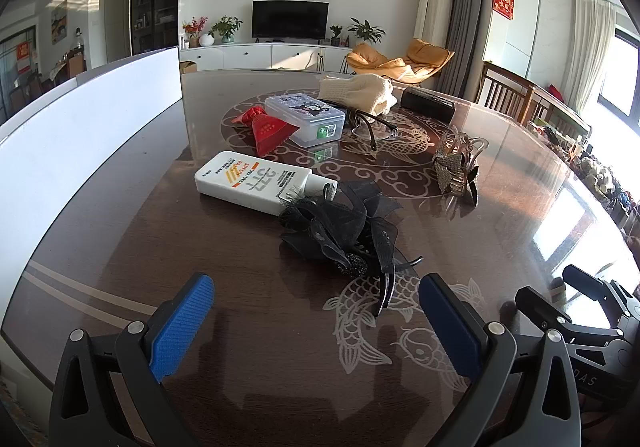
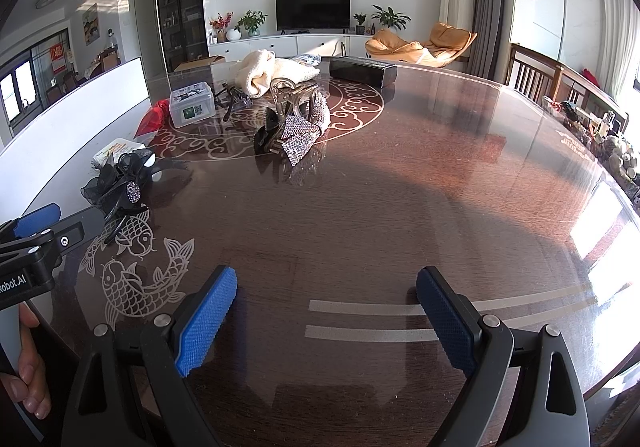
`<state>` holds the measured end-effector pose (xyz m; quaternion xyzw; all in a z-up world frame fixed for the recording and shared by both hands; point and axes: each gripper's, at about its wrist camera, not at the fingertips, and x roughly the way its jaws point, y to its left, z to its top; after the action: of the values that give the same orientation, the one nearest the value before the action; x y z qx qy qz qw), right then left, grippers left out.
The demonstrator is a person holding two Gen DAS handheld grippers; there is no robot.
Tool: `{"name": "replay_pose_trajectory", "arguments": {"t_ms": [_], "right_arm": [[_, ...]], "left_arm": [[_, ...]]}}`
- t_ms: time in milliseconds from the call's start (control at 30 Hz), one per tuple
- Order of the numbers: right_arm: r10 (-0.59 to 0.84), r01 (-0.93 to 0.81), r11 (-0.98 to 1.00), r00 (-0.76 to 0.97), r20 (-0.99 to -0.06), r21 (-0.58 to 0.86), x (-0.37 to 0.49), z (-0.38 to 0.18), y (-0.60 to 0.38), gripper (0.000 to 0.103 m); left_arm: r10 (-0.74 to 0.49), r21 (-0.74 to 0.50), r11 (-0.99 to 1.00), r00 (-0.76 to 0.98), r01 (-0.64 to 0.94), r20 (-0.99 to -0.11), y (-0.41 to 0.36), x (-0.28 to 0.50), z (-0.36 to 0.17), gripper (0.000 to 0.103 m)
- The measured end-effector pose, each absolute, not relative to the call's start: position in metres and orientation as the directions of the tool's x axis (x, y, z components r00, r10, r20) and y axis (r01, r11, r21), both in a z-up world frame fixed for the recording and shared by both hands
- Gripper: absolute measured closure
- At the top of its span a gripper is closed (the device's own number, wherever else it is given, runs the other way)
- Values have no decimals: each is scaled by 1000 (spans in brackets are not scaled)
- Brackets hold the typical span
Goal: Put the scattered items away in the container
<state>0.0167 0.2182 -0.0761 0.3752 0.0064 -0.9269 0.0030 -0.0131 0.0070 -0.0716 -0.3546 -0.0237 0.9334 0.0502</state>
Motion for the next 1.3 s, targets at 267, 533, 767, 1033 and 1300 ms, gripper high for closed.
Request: {"name": "replay_pose_trajectory", "arguments": {"t_ms": [267,533,767,1033,1300], "right_arm": [[-1,10,-1000,-720,-694,-10,17,-76,218,11],[-1,10,-1000,-720,-694,-10,18,-77,218,11],[0,11,-1000,-723,-691,-11,18,-77,218,11],[0,11,-1000,-716,-698,-11,15,-77,218,11],[-150,92,-989,-622,-768,119,-3,-67,210,11]], "left_arm": [[111,-80,-994,-744,-77,-659,6,-14,-72,0],[118,-88,-993,-747,-80,-654,7,-13,-69,0],[130,-86,-991,-776,-98,-617,7,-4,-56,0],[154,-107,-988,-759,-111,-633,0,1,-50,0],[111,-123,-992,-767,-42,-632,-37,21,-43,0]]}}
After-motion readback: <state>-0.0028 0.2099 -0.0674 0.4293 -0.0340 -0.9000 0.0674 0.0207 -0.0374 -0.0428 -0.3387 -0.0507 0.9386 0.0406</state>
